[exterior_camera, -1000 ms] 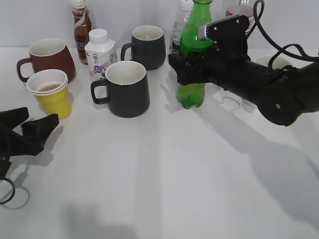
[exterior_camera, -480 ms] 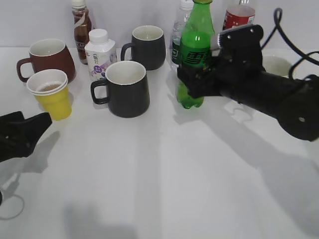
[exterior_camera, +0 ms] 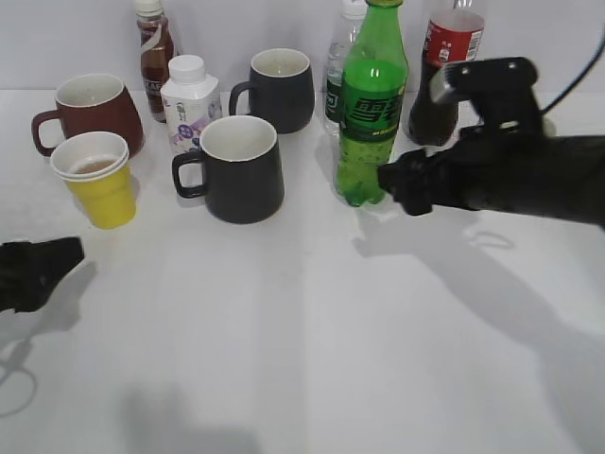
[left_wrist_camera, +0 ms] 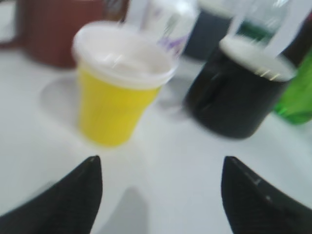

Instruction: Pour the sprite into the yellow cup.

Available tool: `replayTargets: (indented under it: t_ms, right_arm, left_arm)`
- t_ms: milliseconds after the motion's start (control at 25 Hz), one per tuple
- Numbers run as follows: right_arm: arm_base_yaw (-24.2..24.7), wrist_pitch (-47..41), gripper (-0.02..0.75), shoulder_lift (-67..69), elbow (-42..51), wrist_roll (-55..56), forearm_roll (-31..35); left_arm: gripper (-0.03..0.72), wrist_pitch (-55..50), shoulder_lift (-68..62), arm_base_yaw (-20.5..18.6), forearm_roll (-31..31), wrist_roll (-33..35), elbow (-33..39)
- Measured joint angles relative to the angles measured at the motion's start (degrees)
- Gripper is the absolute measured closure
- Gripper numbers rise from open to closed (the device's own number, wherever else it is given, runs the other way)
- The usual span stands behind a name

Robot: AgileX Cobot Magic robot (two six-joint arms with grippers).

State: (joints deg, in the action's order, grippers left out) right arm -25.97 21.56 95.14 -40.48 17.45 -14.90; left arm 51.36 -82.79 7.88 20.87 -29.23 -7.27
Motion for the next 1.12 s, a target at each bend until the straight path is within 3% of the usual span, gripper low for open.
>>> replayTargets:
  t_ms: [160, 400, 520, 600, 720, 920, 1120]
  right_arm:
    - [0.0, -10.4, 0.152, -5.8, 0.0, 4.6, -0.7]
    - [0.0, -28.7, 0.162, -16.0, 0.0, 5.8, -0.4]
    - [0.0, -40.1, 0.163, -21.0, 0.0, 2.1, 1.1]
    - [0.0, -48.9, 0.163, -24.2, 0.0, -5.1, 5.8]
    - [0.0, -60.2, 0.163, -28.5, 0.0, -15.0, 13.4]
    - [0.0, -69.5, 0.163, -36.6, 3.2, -20.4, 19.8]
    - [0.0, -75.3, 0.164, -47.2, 9.2, -20.8, 20.2]
  left_arm:
    - [0.125, -18.5, 3.8, 0.0, -1.6, -2.2, -4.3]
    - [0.127, -58.6, 9.4, 2.8, -5.6, -2.6, -15.8]
    - [0.127, -79.8, 13.4, 6.9, -7.6, -2.6, -23.2]
    - [0.127, -91.7, 16.6, 10.4, -7.6, -1.8, -26.7]
    - [0.127, -106.4, 22.9, 16.4, -8.0, 5.4, -28.7]
    - [0.127, -118.2, 39.0, 23.4, -12.8, 12.1, -28.7]
    - [0.127, -120.0, 55.7, 24.5, -16.0, 20.8, -28.7]
